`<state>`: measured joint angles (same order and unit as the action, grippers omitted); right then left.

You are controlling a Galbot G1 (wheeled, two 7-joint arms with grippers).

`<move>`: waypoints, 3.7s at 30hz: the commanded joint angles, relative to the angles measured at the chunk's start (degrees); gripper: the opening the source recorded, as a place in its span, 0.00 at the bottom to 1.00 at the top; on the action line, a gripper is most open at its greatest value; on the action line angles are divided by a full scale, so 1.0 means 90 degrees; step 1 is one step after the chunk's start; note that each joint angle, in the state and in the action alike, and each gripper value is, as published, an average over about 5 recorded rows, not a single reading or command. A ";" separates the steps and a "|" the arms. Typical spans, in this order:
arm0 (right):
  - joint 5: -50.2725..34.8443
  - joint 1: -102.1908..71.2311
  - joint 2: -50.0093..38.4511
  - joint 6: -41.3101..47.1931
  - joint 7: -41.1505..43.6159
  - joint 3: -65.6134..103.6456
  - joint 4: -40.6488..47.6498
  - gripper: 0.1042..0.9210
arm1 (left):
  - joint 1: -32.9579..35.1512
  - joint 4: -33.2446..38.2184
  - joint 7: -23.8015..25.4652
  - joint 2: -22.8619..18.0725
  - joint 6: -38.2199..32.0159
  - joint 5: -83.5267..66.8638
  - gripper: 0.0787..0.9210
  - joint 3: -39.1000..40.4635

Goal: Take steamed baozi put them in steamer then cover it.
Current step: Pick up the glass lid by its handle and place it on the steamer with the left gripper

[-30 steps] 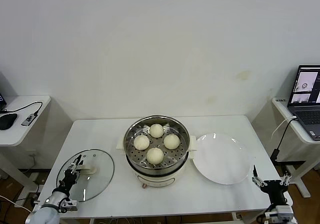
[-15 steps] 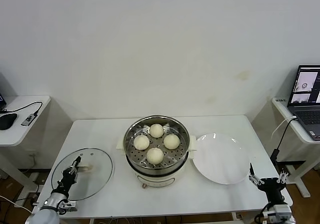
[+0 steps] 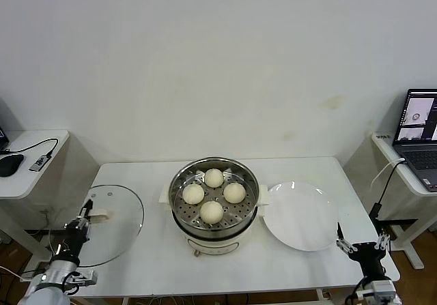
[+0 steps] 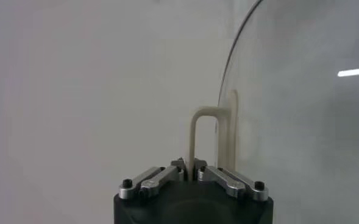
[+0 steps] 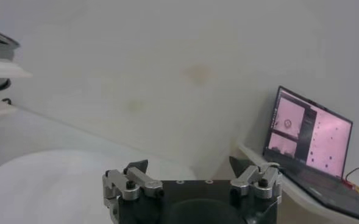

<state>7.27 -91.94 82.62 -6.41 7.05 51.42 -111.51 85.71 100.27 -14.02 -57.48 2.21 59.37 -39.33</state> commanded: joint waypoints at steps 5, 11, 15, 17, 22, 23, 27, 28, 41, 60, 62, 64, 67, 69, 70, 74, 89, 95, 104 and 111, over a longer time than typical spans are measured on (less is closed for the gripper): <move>0.0213 -0.0173 0.0088 -0.0049 -0.0049 -0.0208 -0.0074 0.88 | 0.0024 0.2588 0.1504 0.0731 0.1981 -0.1128 0.08 0.0555; 0.0443 -0.0147 0.0270 0.0114 -0.0114 -0.0511 -0.0189 0.88 | -0.0898 0.2837 0.1695 0.1071 0.2548 -0.1166 0.08 0.1722; 0.0654 -0.0128 0.0372 0.0108 -0.0174 -0.0697 -0.0150 0.88 | -0.1394 0.3001 0.2024 0.1150 0.3053 -0.1117 0.08 0.2379; 0.0744 -0.0156 0.0437 0.0111 -0.0204 -0.0795 -0.0162 0.88 | -0.1694 0.3012 0.2217 0.1103 0.3297 -0.0988 0.08 0.2728; 0.0964 -0.0146 0.0521 0.0169 -0.0296 -0.0908 -0.0190 0.88 | -0.2560 0.2641 0.2515 0.0675 0.3638 -0.0830 0.08 0.3629; 0.0988 -0.0127 0.0532 0.0187 -0.0305 -0.0910 -0.0186 0.88 | -0.2726 0.2533 0.2554 0.0544 0.3666 -0.0747 0.08 0.3803; 0.1036 -0.0070 0.0602 0.0239 -0.0294 -0.0935 -0.0146 0.88 | -0.3238 0.2182 0.2771 0.0082 0.3703 -0.0303 0.08 0.4396; 0.1057 -0.0061 0.0624 0.0248 -0.0291 -0.0949 -0.0128 0.88 | -0.3336 0.2109 0.2840 -0.0016 0.3709 -0.0199 0.08 0.4507; 0.1090 0.0022 0.0633 0.0287 -0.0329 -0.0908 0.0040 0.88 | -0.4032 0.1234 0.3351 -0.0989 0.3655 0.1116 0.08 0.5275; 0.1068 0.0066 0.0567 0.0298 -0.0387 -0.0935 0.0215 0.88 | -0.4127 0.0702 0.3410 -0.1309 0.3580 0.1488 0.08 0.5395; 0.1066 0.0062 0.0570 0.0299 -0.0397 -0.0949 0.0232 0.88 | -0.4118 0.0680 0.3403 -0.1325 0.3577 0.1498 0.08 0.5394; 0.1070 0.0057 0.0565 0.0290 -0.0401 -0.0948 0.0243 0.88 | -0.4106 0.0647 0.3385 -0.1346 0.3570 0.1509 0.08 0.5387; 0.1074 0.0055 0.0554 0.0280 -0.0406 -0.0939 0.0254 0.88 | -0.4070 0.0617 0.3359 -0.1380 0.3559 0.1524 0.08 0.5359; 0.1077 0.0056 0.0552 0.0278 -0.0415 -0.0943 0.0260 0.88 | -0.4037 0.0624 0.3353 -0.1392 0.3553 0.1538 0.08 0.5343; 0.1078 0.0057 0.0552 0.0279 -0.0421 -0.0948 0.0263 0.88 | -0.4022 0.0631 0.3353 -0.1395 0.3550 0.1546 0.08 0.5338; 0.1078 0.0060 0.0553 0.0274 -0.0433 -0.0958 0.0274 0.88 | -0.3982 0.0632 0.3337 -0.1398 0.3524 0.1570 0.08 0.5344; 0.1107 0.0066 0.0559 0.0268 -0.0395 -0.0968 0.0332 0.88 | -0.3969 0.0508 0.3267 -0.1470 0.3454 0.1588 0.08 0.5336; 0.1119 0.0060 0.0559 0.0267 -0.0379 -0.0964 0.0335 0.88 | -0.3926 0.0537 0.3293 -0.1435 0.3454 0.1567 0.08 0.5335; 0.1163 0.0056 0.0571 0.0271 -0.0363 -0.1003 0.0330 0.88 | -0.3907 0.0625 0.3336 -0.1413 0.3459 0.1475 0.08 0.5337; 0.1188 0.0050 0.0574 0.0276 -0.0344 -0.1013 0.0328 0.88 | -0.3880 0.0604 0.3245 -0.1466 0.3435 0.1405 0.08 0.5318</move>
<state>17.87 -91.50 87.75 -3.96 3.93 42.37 -108.48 50.62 105.67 15.90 -70.32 33.19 72.40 8.60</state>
